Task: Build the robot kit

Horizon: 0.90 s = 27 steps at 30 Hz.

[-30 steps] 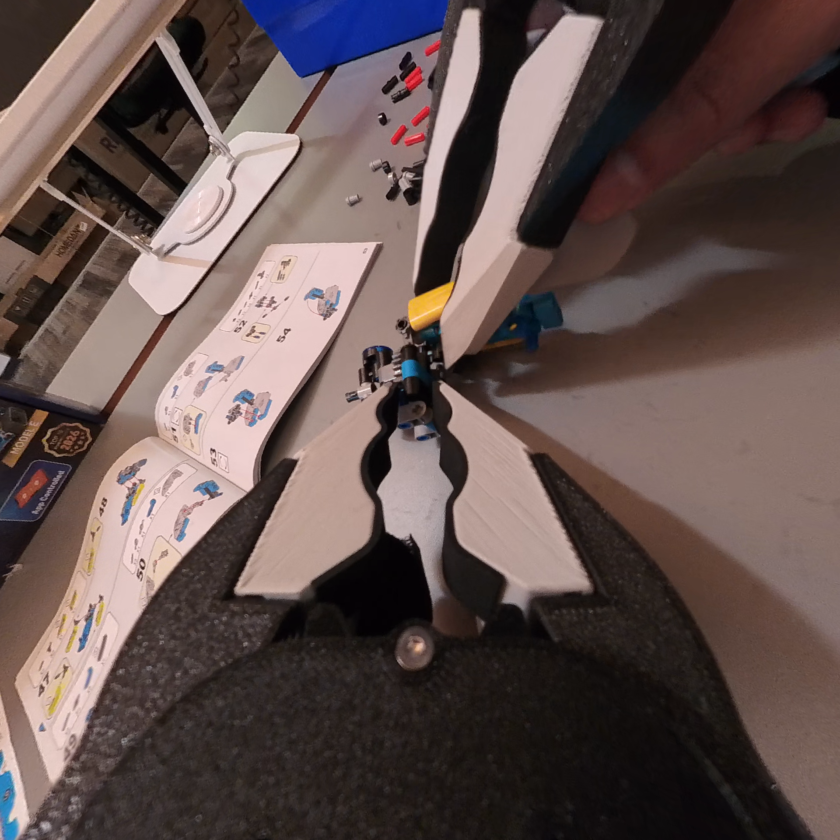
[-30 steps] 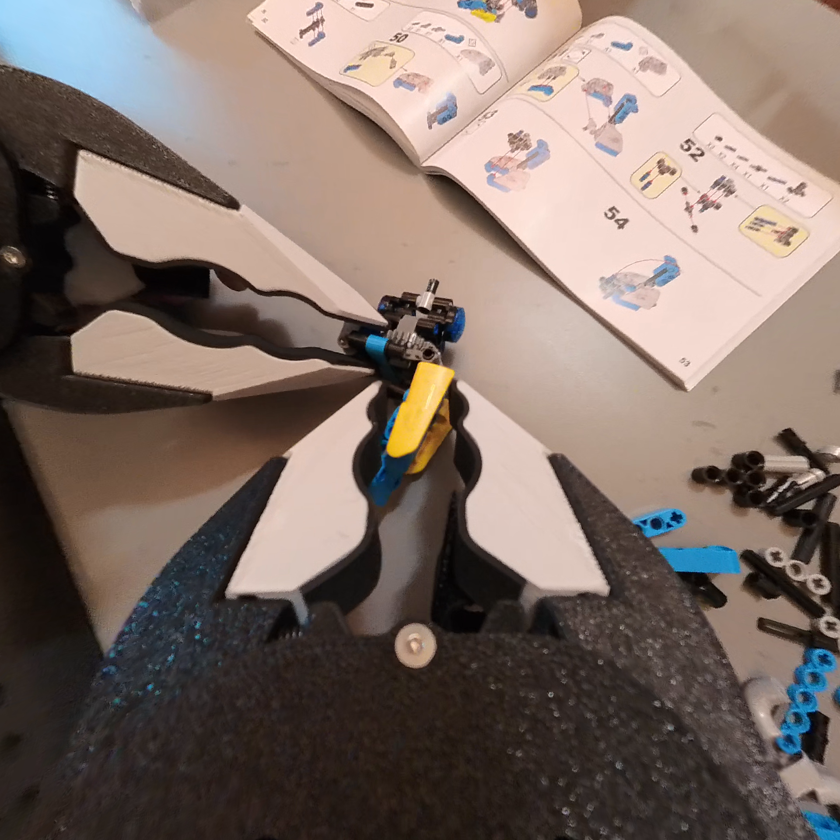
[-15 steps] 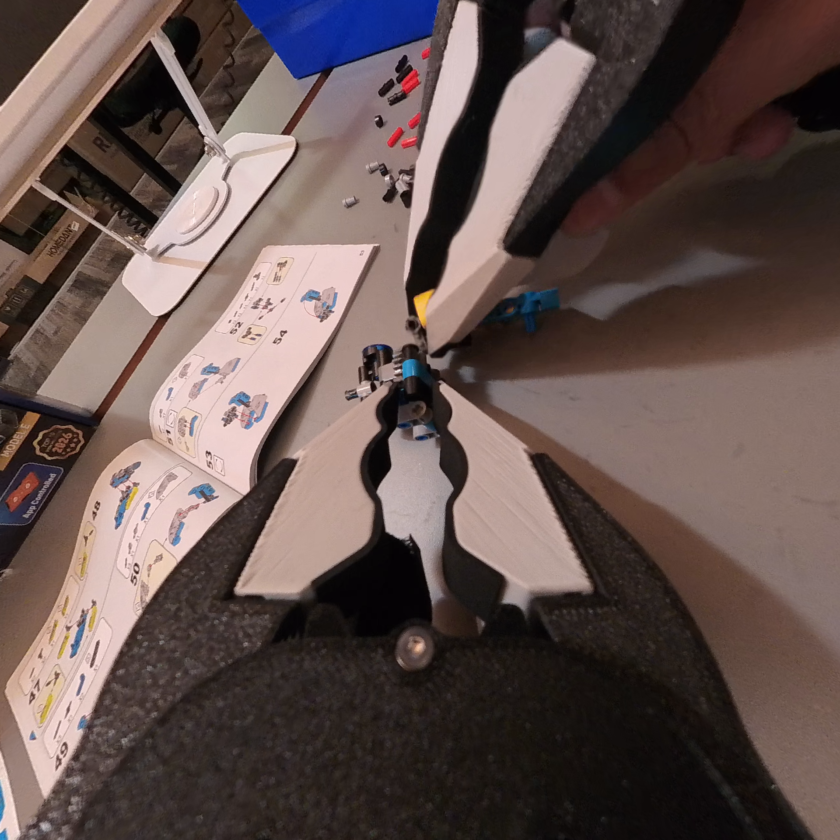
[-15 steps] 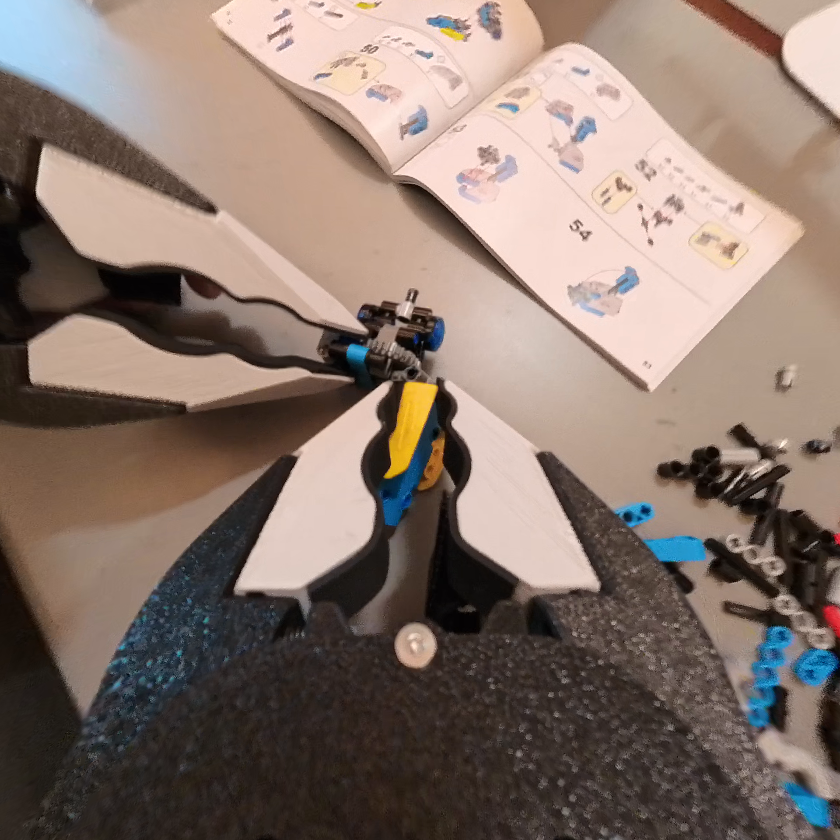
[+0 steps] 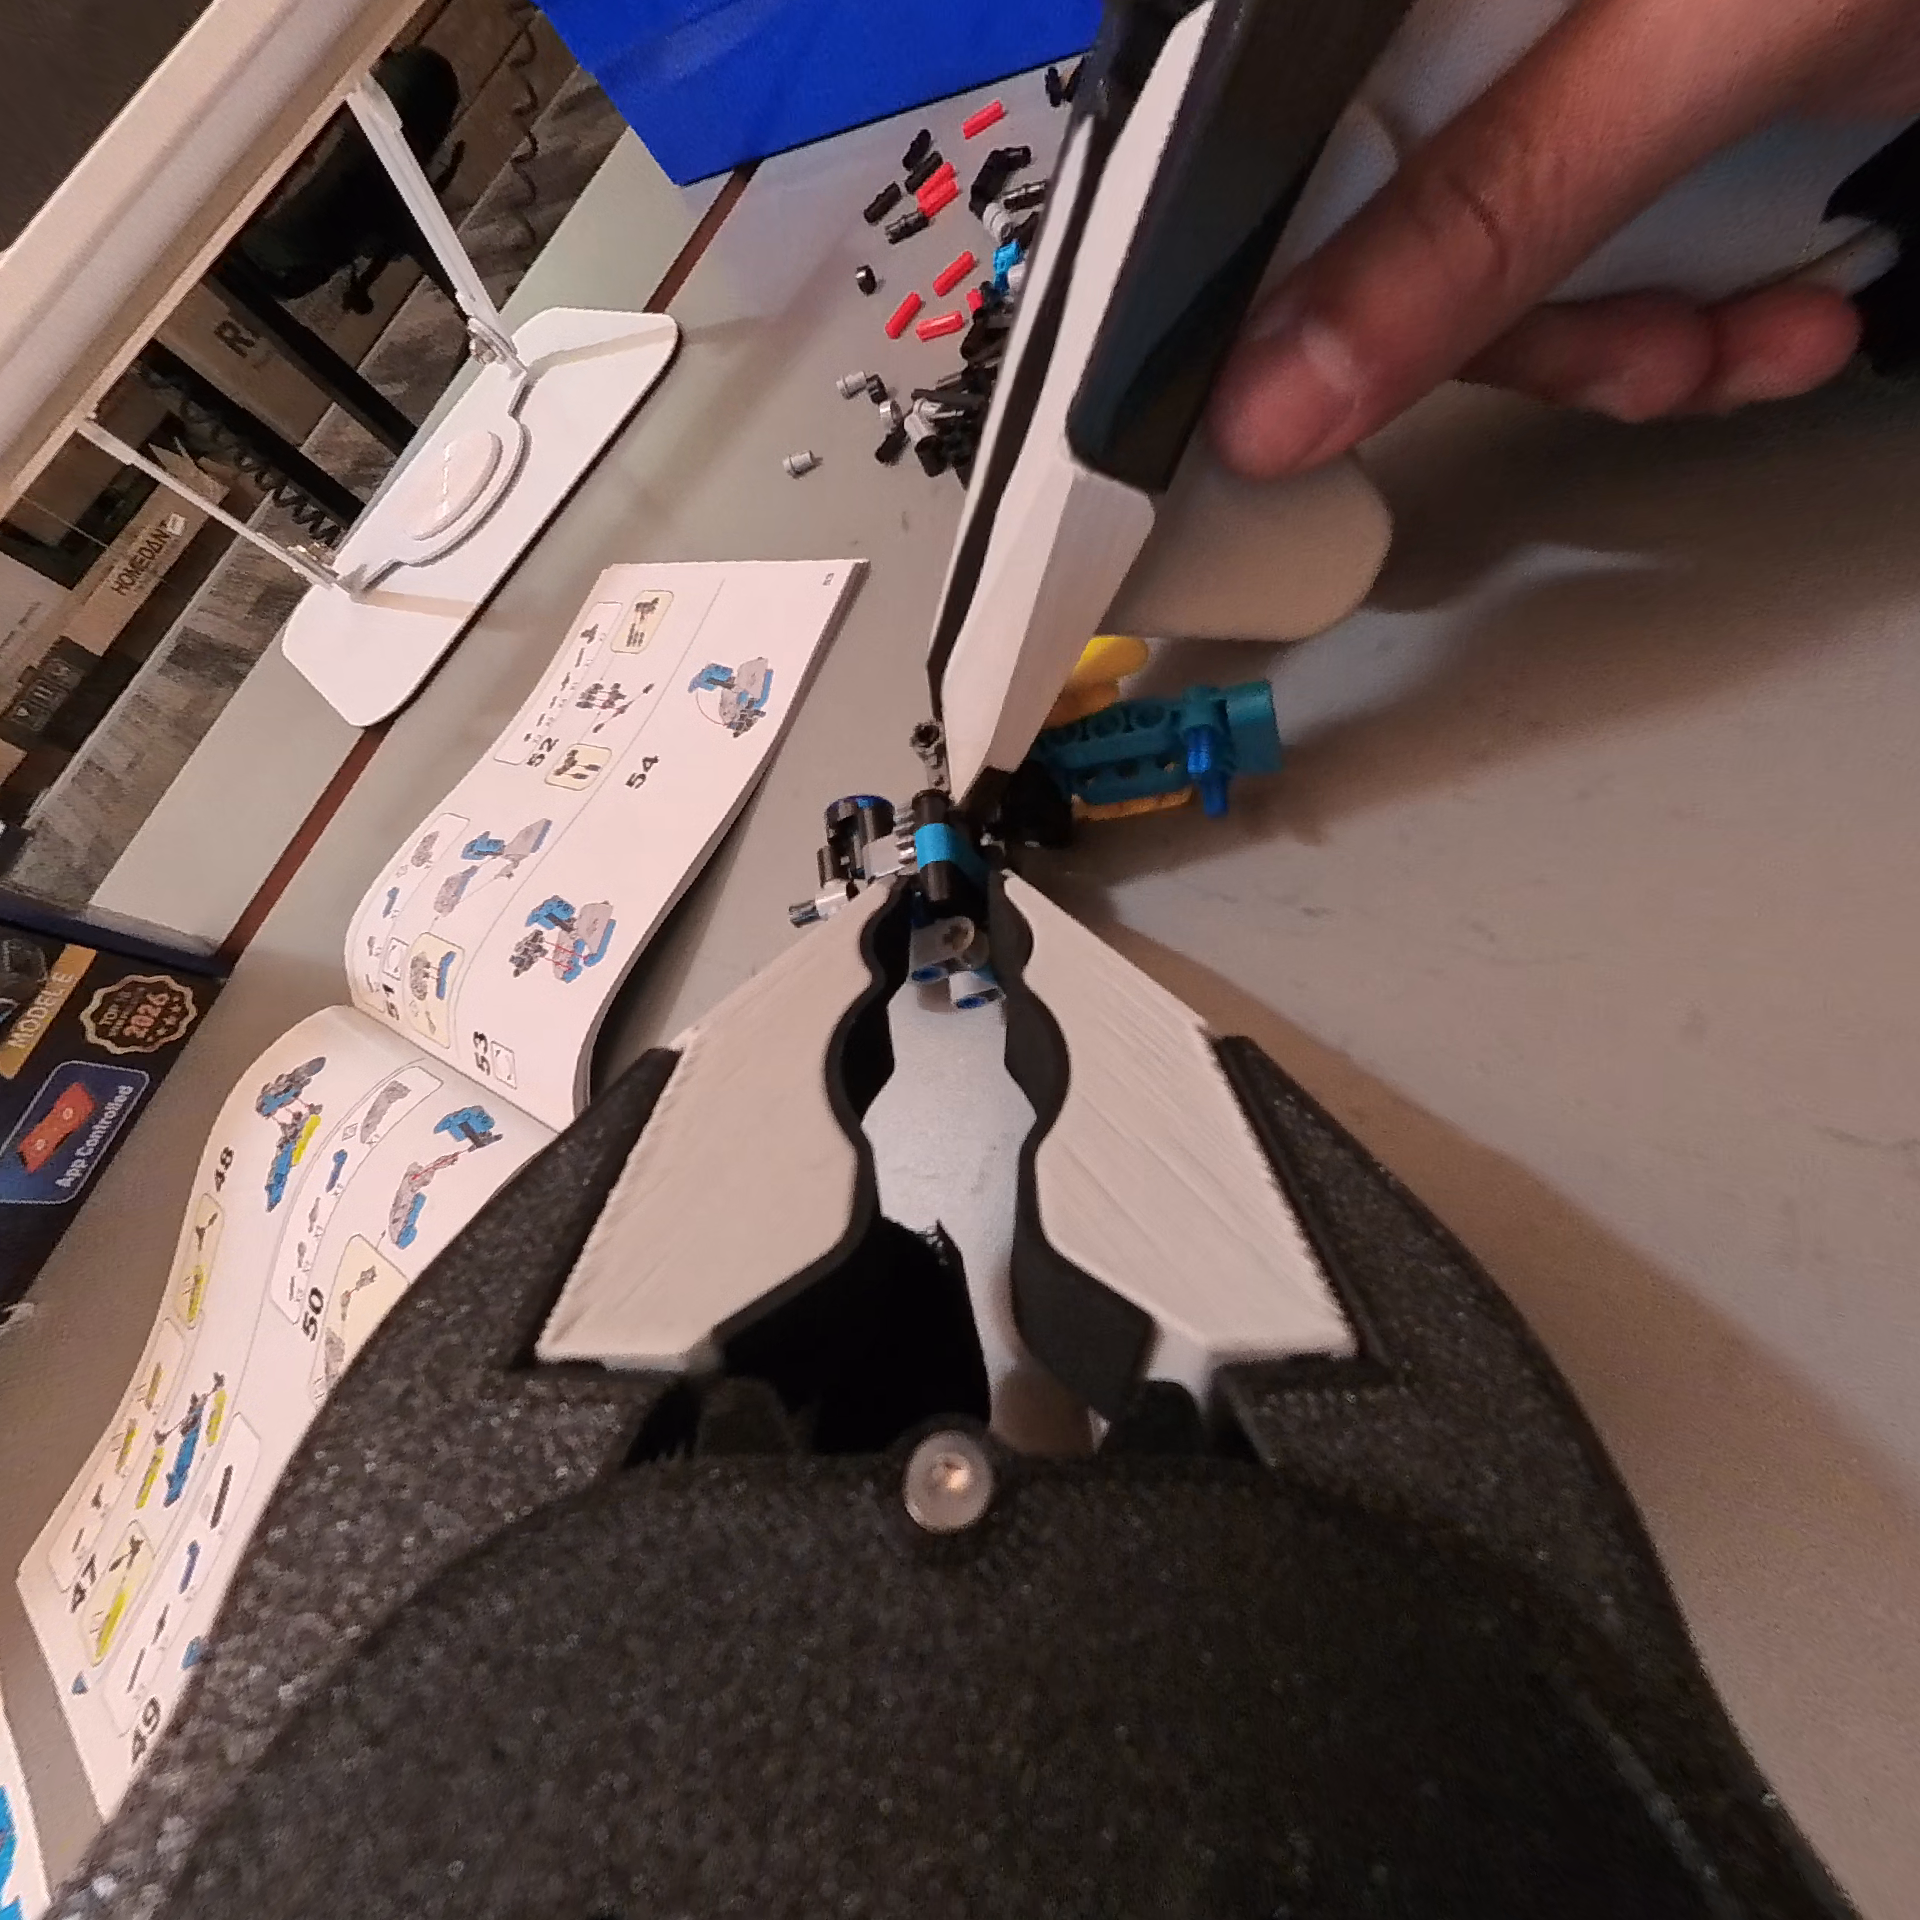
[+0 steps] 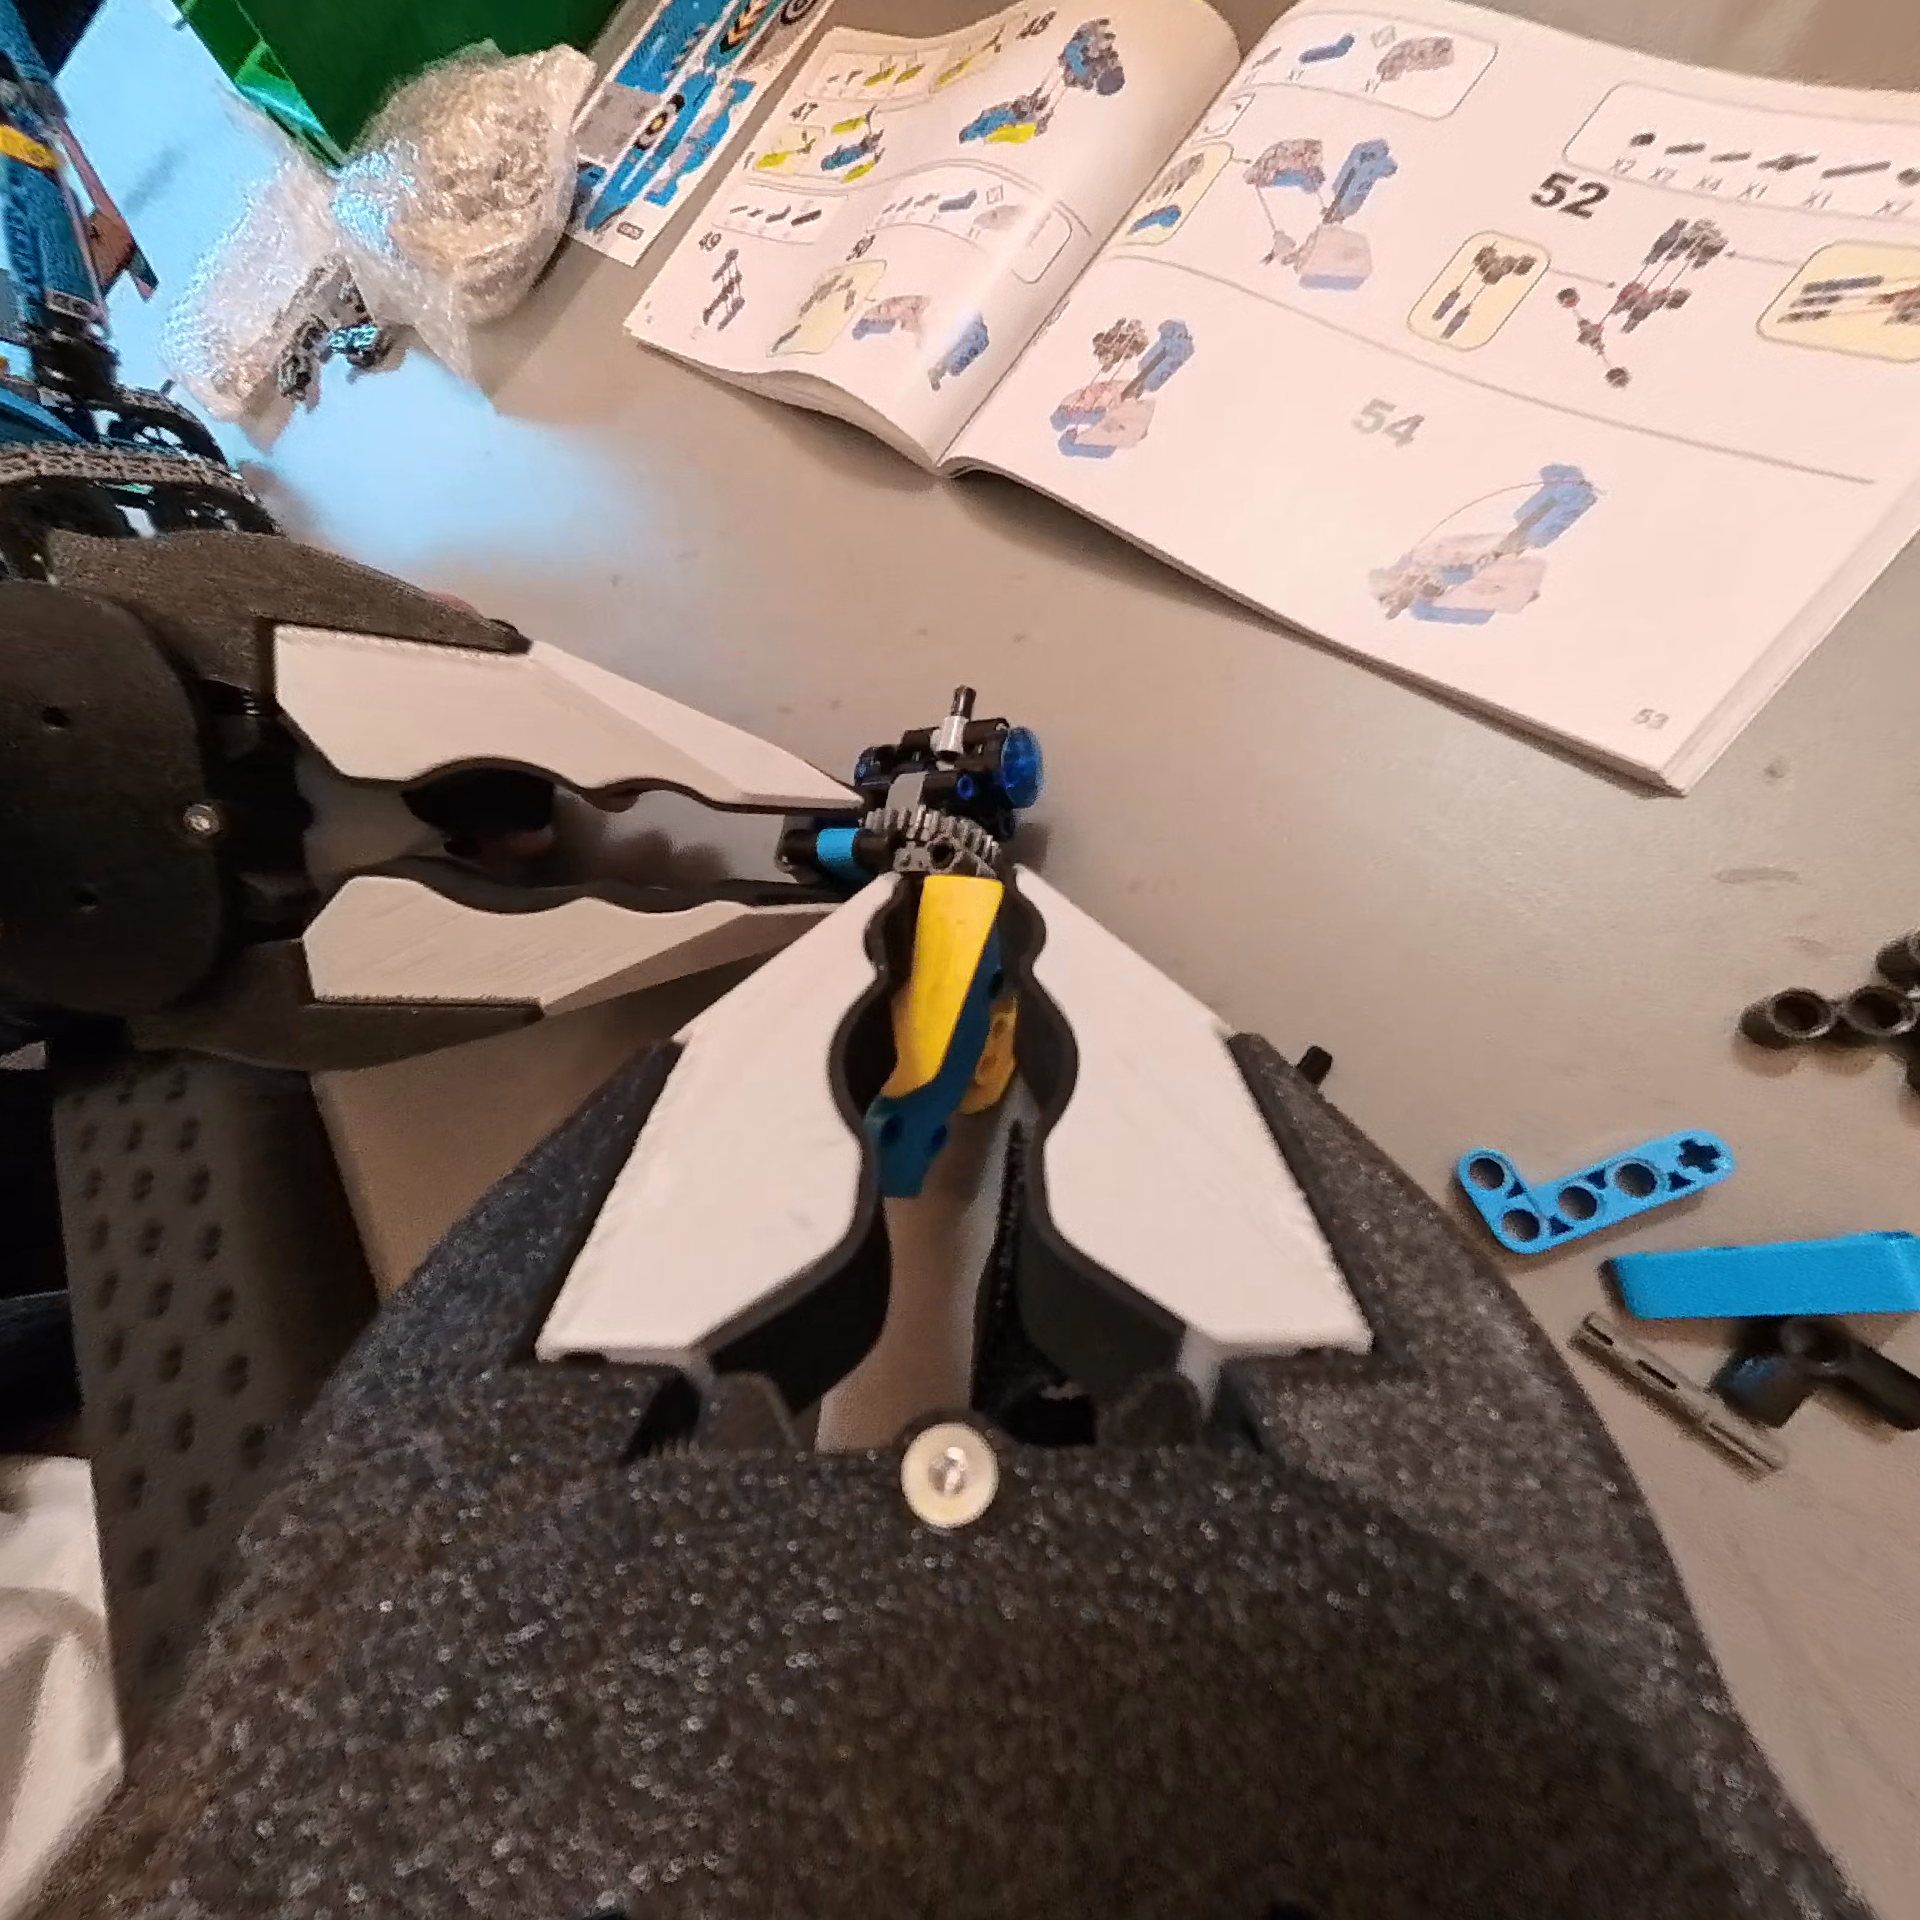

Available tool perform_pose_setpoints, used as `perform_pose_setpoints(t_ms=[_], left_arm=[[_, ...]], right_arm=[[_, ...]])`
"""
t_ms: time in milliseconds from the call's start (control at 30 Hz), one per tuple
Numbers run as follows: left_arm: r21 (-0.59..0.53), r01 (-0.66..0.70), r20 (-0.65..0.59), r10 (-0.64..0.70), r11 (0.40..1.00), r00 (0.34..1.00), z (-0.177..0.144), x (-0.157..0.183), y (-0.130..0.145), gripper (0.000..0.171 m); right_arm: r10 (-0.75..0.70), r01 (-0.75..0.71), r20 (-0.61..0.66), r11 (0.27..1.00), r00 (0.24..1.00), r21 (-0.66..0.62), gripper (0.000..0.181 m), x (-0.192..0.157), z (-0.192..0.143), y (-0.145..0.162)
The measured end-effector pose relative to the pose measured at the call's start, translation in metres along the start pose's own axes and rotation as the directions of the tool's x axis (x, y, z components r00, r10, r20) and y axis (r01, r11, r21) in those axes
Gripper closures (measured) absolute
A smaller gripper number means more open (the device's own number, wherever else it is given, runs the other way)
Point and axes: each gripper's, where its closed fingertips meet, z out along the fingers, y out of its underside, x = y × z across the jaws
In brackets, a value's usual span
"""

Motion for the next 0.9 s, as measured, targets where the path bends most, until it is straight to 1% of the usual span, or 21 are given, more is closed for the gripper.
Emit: perform_pose_setpoints(t_ms=[100, 133, 200, 267, 300, 367, 467, 567, 633, 733, 900], left_arm=[[0.002, 0.001, -0.008, -0.001, 1.0, 1.0, 0.0, 0.0, 0.0, 0.157], [0.007, -0.005, -0.011, 0.005, 1.0, 1.0, -0.001, 0.001, -0.001, 0.157], [0.011, -0.021, -0.01, 0.021, 1.0, 1.0, -0.001, 0.002, -0.001, 0.157], [0.015, -0.041, -0.009, 0.041, 0.999, 0.999, -0.001, 0.004, -0.002, 0.157], [0.015, -0.047, -0.007, 0.048, 0.999, 0.999, -0.001, 0.004, -0.002, 0.157], [0.012, -0.041, -0.007, 0.041, 0.999, 0.999, -0.001, 0.003, -0.002, 0.157], [0.008, -0.024, -0.011, 0.024, 1.0, 1.0, -0.001, 0.002, -0.001, 0.157], [0.007, -0.027, -0.007, 0.027, 1.0, 1.0, 0.0, 0.003, -0.002, 0.157], [0.013, -0.034, -0.013, 0.034, 0.999, 0.999, 0.0, 0.003, -0.002, 0.157], [0.027, -0.071, -0.02, 0.071, 0.997, 0.997, -0.001, 0.004, -0.003, 0.158], [0.028, -0.072, -0.023, 0.073, 0.997, 0.997, -0.001, 0.005, -0.004, 0.158]], right_arm=[[0.019, -0.019, 0.021, 1.0, 1.0, 0.002, 0.166, -0.002, 0.0, 0.0], [-0.009, 0.009, 0.031, 1.0, 0.999, -0.005, 0.162, -0.004, 0.0, 0.001], [-0.065, 0.067, 0.057, 0.997, 0.996, -0.032, 0.146, -0.012, -0.001, 0.003], [-0.089, 0.091, 0.055, 0.995, 0.994, -0.042, 0.144, -0.012, -0.003, 0.005], [-0.098, 0.1, 0.057, 0.994, 0.994, -0.043, 0.145, -0.012, -0.004, 0.005], [-0.149, 0.151, 0.034, 0.986, 0.988, -0.067, 0.155, -0.007, -0.005, 0.01], [-0.125, 0.126, 0.03, 0.99, 0.992, -0.06, 0.155, -0.007, -0.004, 0.01], [-0.164, 0.165, 0.017, 0.983, 0.986, -0.075, 0.154, -0.008, -0.003, 0.012], [-0.243, 0.241, -0.015, 0.966, 0.97, -0.099, 0.148, -0.01, 0.0, 0.014], [-0.409, 0.394, -0.094, 0.908, 0.908, -0.145, 0.148, -0.008, 0.001, 0.015], [-0.465, 0.442, -0.118, 0.879, 0.877, -0.179, 0.15, -0.008, -0.001, 0.015]])
